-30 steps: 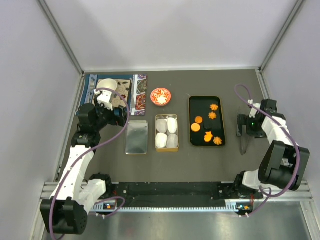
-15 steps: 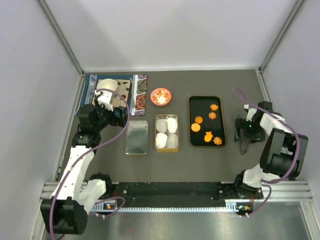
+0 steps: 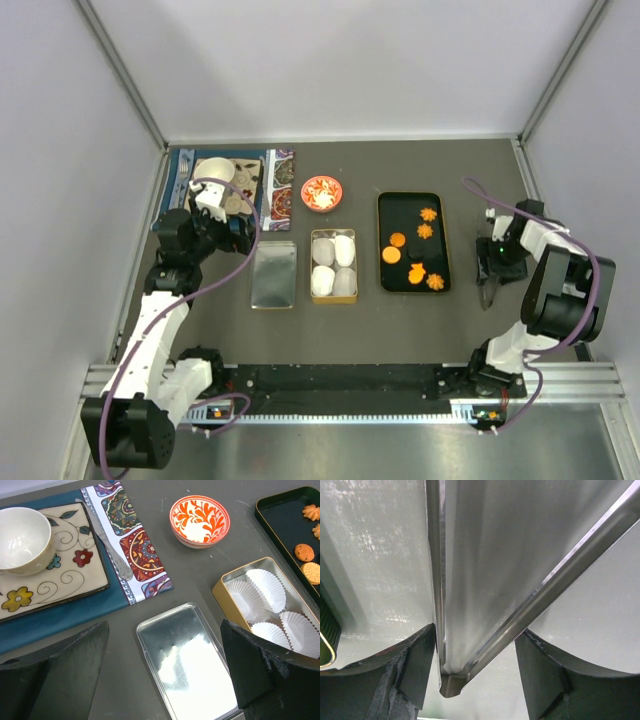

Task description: Pack the cookies

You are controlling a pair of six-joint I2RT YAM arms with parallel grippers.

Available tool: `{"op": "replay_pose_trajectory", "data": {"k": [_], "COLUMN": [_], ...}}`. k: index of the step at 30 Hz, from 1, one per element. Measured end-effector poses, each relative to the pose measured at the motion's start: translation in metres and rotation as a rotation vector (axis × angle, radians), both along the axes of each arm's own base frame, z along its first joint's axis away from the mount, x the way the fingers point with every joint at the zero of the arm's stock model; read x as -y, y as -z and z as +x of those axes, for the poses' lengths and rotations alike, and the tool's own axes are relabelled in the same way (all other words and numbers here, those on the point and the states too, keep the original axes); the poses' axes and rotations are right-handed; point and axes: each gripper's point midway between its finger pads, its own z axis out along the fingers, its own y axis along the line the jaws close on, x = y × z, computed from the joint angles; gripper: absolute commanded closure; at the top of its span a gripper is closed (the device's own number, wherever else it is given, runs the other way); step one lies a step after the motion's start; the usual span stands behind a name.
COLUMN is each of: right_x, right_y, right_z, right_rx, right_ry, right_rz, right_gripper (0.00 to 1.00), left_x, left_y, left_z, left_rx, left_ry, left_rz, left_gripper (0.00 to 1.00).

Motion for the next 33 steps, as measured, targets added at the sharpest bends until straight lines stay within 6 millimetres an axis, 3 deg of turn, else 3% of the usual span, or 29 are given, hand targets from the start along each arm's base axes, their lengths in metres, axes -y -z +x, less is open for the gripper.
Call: {"op": "replay_pose_trajectory", "data": {"k": [11,22,30,33], "right_x": [0.003,-0.006,-0.009,-0.009], "right_y": [-0.003,-0.021,-0.010,-0.006], "right_z": [0.024,0.087,0.100,0.102], "right_rx": [0.065,0.223,0.211,0.206], "right_ry": [-0.067,-0.150,-0.158,-0.159], "right_rz": [0.000,-0.030,-0.033,-0.038], "right_gripper": [0.40,0.41,0.39,0.31], "left_x": [0.000,0.004,0.004,0.005], "left_y": [0.011,0.027,0.031,0.029], "left_z": [0.007,0.017,0.020,0.021], "left_rx": [-0.010,-0.038,-0.041,-0.029], "left_ry": [0.002,0.020,0.029,0.039], "left_rz": [0.002,-0.001,0.012,0.009], "left_gripper": [0.01,0.01,0.01,0.01]}}
